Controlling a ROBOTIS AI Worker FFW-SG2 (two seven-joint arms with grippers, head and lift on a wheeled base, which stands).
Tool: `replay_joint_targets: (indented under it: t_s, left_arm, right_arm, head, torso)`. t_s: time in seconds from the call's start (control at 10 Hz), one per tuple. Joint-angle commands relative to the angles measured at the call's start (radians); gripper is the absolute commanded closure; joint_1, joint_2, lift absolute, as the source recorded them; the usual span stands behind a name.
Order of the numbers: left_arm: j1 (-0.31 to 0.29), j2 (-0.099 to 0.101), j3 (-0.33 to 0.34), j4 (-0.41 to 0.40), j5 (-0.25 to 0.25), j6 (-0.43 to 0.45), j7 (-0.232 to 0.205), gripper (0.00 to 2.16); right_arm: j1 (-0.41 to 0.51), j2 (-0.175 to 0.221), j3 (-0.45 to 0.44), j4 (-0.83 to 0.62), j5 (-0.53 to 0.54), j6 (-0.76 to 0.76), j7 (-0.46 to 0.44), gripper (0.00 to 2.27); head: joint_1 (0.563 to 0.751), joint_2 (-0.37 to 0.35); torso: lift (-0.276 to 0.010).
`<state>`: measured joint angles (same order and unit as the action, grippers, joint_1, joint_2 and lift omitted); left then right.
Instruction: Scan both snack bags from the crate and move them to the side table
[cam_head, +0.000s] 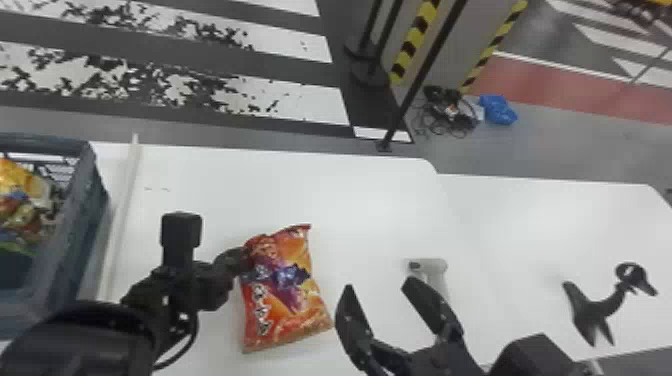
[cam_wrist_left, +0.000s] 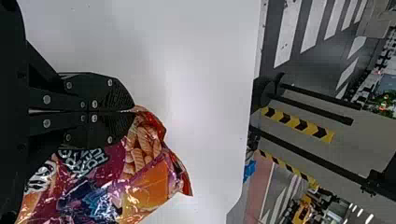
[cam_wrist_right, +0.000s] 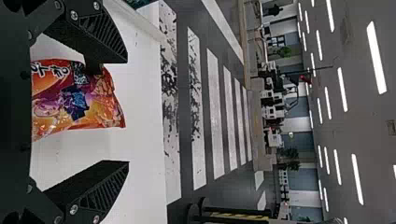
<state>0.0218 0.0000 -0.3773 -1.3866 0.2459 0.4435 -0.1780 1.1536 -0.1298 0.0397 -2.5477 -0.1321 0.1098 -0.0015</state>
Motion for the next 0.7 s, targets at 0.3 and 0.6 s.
replay_joint_targets:
  t_s: [0.3,0.6]
  left_arm:
    - [-0.013,-0.003,-0.025,0.058,0.000,-0.091,-0.017,0.77]
    - [0.017,-0.003,-0.022,-0.002,-0.005,-0.088,-0.043,0.03]
  right_arm:
    - [0.000,-0.002,0.003,0.001,0.000,0.000,0.000,0.16]
    - [0.000,-0.001,0.011,0.001,0.003,0.000,0.000,0.16]
  head:
    - [0.695,-0.338]
    - [0.695,-0.350]
  torso:
    - [-0.029]
    - [-0.029]
